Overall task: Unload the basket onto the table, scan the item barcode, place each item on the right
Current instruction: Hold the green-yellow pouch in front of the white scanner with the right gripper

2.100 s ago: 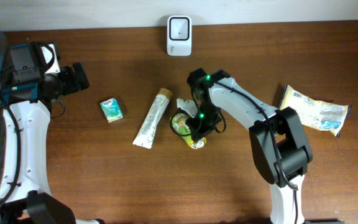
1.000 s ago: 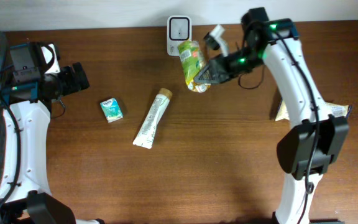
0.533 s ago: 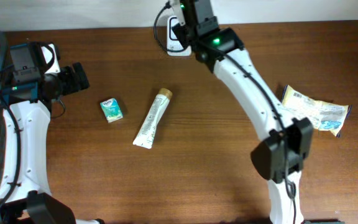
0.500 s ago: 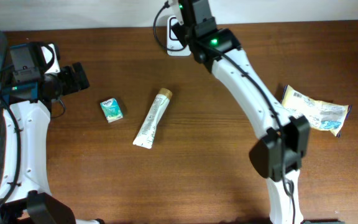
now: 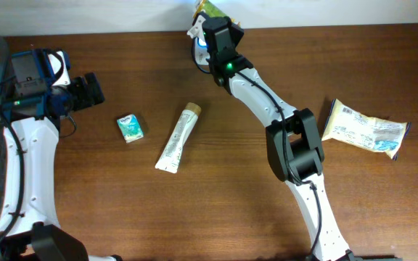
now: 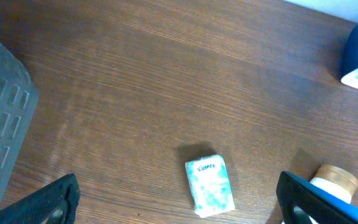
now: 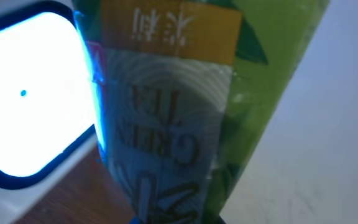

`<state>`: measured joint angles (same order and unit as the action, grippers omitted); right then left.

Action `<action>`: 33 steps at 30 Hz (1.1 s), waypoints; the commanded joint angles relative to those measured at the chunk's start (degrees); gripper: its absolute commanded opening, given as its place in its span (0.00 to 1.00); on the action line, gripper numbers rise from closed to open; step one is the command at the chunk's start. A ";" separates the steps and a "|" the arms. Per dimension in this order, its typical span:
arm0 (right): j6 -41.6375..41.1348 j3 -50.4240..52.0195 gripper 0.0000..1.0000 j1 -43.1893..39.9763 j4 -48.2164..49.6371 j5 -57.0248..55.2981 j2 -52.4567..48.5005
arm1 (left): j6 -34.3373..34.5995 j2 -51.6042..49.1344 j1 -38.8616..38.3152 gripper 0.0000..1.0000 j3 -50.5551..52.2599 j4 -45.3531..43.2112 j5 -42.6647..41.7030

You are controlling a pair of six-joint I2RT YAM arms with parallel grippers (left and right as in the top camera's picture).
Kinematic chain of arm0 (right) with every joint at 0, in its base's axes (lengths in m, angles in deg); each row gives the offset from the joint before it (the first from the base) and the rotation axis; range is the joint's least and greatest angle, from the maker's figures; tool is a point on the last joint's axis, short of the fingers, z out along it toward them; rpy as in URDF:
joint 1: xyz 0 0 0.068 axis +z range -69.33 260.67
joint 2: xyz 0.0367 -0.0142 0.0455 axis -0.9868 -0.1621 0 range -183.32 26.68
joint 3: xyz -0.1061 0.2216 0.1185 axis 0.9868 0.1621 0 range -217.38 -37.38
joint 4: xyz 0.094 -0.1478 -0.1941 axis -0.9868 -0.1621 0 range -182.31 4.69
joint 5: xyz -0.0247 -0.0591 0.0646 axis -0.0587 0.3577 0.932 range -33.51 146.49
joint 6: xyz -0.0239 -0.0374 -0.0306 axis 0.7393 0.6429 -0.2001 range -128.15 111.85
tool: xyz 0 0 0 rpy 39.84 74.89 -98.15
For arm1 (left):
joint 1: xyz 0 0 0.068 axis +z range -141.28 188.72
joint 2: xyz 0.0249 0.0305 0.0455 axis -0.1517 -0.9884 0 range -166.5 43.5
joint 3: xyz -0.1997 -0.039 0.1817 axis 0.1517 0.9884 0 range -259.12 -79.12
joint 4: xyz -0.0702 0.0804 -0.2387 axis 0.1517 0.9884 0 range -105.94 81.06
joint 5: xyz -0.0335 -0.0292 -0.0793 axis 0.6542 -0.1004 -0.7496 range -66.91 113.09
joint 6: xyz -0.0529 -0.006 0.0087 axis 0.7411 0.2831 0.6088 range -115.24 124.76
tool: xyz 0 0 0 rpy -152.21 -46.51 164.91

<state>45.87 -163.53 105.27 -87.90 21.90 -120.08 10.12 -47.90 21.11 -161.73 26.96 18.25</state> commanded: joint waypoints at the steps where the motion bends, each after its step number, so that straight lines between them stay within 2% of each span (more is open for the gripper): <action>1: 0.20 -1.40 0.04 -0.37 1.29 -7.37 0.72 | -0.74 0.11 0.04 0.99 0.00 -0.15 0.20; 7: 0.20 -1.38 0.04 -0.35 -1.16 -13.90 -1.42 | -0.76 0.11 0.04 0.99 0.00 -0.15 0.20; 30: 2.73 -1.38 0.04 4.28 -1.53 -11.04 -0.17 | -0.76 0.11 0.04 0.99 0.00 -0.15 0.20; 33: 2.16 -1.38 0.04 4.31 -6.58 -7.50 2.86 | -0.76 0.11 0.04 0.99 0.00 -0.15 0.20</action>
<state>49.04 -163.55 108.73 -91.62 11.69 -122.46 10.12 -47.90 21.11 -161.73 26.93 18.25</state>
